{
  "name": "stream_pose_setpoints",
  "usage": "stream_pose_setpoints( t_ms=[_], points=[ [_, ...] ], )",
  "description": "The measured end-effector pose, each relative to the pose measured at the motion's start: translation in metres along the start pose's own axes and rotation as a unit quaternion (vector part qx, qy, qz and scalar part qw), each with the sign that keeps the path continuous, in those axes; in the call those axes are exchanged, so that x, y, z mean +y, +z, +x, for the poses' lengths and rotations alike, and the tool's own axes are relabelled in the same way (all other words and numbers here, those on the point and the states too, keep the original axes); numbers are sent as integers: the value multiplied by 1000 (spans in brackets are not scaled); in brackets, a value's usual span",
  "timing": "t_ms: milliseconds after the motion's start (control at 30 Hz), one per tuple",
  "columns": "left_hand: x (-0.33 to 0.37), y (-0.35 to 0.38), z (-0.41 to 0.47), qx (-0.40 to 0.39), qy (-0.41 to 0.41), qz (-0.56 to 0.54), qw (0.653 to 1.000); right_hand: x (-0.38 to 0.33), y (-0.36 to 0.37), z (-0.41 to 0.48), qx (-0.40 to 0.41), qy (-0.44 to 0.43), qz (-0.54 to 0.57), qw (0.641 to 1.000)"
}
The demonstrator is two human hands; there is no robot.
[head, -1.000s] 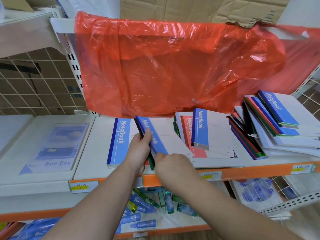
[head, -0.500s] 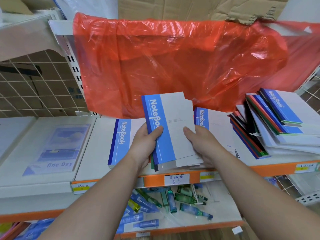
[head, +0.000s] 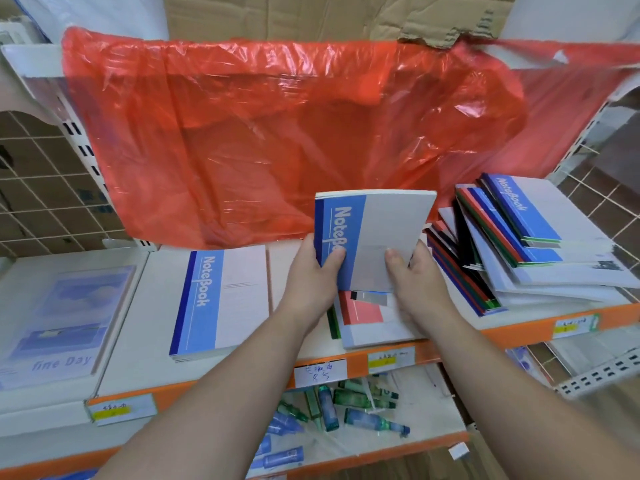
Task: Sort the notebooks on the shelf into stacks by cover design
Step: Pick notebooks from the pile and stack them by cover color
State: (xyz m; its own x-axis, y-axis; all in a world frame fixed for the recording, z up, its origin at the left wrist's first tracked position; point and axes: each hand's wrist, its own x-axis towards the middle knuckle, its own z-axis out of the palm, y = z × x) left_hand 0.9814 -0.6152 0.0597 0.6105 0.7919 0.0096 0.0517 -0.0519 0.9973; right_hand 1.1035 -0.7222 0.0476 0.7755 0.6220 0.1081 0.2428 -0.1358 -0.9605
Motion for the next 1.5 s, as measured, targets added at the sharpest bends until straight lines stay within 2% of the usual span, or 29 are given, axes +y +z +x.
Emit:
stream_pose_setpoints(
  t_ms=[100,267,433,533,633,767,867,1000,1167,1500],
  points=[
    [3,1,4,-7,8,14,1000,-1,-4,1,12,0,3,1000],
    [-14,3,2,-20,-17,45,999,16,-2,-4,-27,27,-28,999],
    [-3,1,3,-10,-5,65,998,5,-2,0,-20,21,-42,999],
    [6,-17,-1,35,12,91,995,-9,13,3,-24,-2,-50,998],
    [10,-52,-8,115,8,104,988,-21,47,3,-73,-11,-55,996],
    [1,-107,-13,169,-57,150,972,-29,103,-10,-145,26,-60,987],
    [-11,-140,-18,156,-132,193,960,-31,132,-23,-189,76,-81,976],
    [-26,-166,-21,144,-158,286,934,-30,154,-34,-215,143,-110,960],
    [-41,-184,-17,150,-146,388,898,-30,171,-28,-220,113,-209,946],
    [-60,-197,-2,133,-136,423,886,-24,189,-24,-204,92,-292,930]
  ],
)
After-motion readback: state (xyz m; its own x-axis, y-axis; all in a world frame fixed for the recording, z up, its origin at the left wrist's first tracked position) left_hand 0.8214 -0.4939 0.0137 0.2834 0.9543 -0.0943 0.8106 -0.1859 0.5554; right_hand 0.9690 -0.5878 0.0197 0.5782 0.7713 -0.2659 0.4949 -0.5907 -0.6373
